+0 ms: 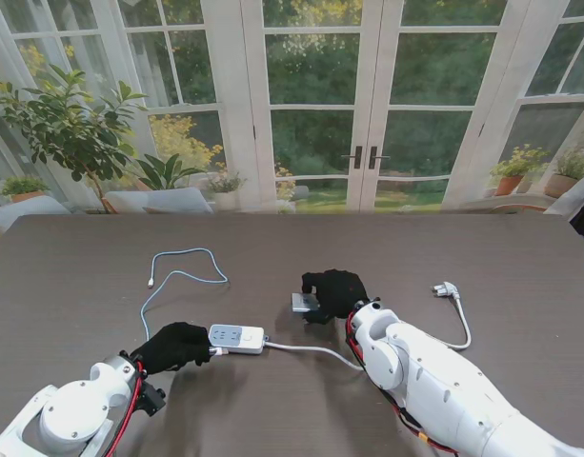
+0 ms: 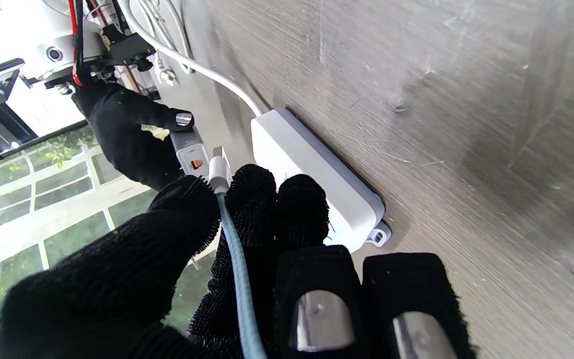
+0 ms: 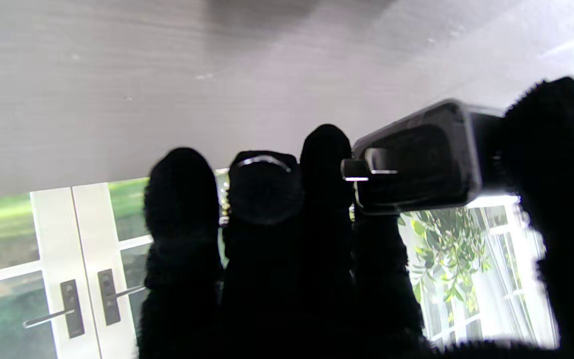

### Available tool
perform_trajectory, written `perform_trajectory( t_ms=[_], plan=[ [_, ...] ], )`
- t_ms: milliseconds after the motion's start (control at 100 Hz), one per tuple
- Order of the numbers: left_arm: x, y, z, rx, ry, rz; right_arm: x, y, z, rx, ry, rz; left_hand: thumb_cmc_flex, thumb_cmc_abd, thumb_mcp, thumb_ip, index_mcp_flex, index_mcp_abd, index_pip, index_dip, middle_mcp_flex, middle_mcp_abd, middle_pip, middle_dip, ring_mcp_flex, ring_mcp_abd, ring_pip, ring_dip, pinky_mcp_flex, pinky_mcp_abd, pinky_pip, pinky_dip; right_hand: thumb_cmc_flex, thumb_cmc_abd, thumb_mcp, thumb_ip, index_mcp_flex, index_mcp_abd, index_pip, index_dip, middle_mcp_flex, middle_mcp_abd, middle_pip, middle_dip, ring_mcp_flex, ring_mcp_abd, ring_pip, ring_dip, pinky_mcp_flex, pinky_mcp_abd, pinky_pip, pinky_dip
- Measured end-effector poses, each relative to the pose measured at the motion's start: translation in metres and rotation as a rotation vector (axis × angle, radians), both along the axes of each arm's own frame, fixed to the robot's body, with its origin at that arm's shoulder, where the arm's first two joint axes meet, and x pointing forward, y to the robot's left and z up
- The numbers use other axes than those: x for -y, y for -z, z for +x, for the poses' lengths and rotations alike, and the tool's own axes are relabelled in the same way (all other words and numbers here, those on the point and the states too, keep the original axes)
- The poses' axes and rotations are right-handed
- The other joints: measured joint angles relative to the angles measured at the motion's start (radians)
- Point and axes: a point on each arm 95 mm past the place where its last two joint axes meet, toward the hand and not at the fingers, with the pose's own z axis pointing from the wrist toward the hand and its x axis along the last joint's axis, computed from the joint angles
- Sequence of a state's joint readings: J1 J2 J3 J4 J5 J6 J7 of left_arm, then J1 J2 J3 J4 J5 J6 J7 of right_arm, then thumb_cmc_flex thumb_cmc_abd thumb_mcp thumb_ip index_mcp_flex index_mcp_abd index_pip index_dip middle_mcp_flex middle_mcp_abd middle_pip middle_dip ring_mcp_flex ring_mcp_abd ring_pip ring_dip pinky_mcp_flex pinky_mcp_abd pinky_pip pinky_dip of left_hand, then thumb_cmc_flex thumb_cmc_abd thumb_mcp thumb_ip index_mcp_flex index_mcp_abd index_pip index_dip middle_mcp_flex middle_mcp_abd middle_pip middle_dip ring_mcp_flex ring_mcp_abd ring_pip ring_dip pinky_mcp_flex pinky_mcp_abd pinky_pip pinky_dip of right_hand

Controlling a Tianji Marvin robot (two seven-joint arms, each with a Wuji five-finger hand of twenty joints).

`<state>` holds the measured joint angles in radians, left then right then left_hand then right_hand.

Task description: Set up the charging station

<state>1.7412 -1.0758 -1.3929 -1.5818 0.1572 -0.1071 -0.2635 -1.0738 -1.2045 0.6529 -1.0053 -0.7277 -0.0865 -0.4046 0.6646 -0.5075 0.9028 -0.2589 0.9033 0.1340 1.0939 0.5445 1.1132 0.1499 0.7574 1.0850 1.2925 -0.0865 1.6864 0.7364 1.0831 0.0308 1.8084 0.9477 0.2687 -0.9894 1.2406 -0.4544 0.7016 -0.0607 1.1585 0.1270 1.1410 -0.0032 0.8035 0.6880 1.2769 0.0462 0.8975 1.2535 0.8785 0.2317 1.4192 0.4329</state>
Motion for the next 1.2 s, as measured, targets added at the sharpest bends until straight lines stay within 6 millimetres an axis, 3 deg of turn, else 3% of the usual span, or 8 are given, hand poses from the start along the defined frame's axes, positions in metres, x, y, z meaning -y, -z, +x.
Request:
perform_trajectory(
  t_ms=[760, 1200],
  plan=[
    [0.019, -0.022, 0.025, 0.080, 0.012, -0.022, -0.034, -0.006, -0.044, 0.002, -0.086, 0.169, 0.000, 0.000, 0.000, 0.000, 0.000, 0.000, 0.000, 0.001, 0.000, 0.000, 0.000, 0.000, 0.000, 0.001, 0.000, 0.000, 0.000, 0.000, 0.000, 0.000, 0.004, 0.000, 0.000, 0.000, 0.000, 0.008, 0.000, 0.002, 0.000, 0.006, 0.000, 0.002, 0.000, 0.002, 0.000, 0.000, -0.014, 0.000, 0.000, 0.000],
    [0.028, -0.026, 0.031, 0.094, 0.028, -0.044, -0.055, -0.003, -0.048, -0.007, -0.114, 0.188, 0.000, 0.000, 0.000, 0.000, 0.000, 0.000, 0.000, 0.001, 0.001, 0.000, 0.000, 0.000, 0.000, 0.001, 0.000, 0.000, 0.000, 0.000, 0.000, 0.000, 0.004, 0.000, 0.000, 0.000, 0.000, 0.008, 0.000, 0.003, 0.000, 0.006, 0.000, 0.003, 0.000, 0.004, 0.000, 0.000, -0.015, 0.000, 0.000, 0.001]
  ],
)
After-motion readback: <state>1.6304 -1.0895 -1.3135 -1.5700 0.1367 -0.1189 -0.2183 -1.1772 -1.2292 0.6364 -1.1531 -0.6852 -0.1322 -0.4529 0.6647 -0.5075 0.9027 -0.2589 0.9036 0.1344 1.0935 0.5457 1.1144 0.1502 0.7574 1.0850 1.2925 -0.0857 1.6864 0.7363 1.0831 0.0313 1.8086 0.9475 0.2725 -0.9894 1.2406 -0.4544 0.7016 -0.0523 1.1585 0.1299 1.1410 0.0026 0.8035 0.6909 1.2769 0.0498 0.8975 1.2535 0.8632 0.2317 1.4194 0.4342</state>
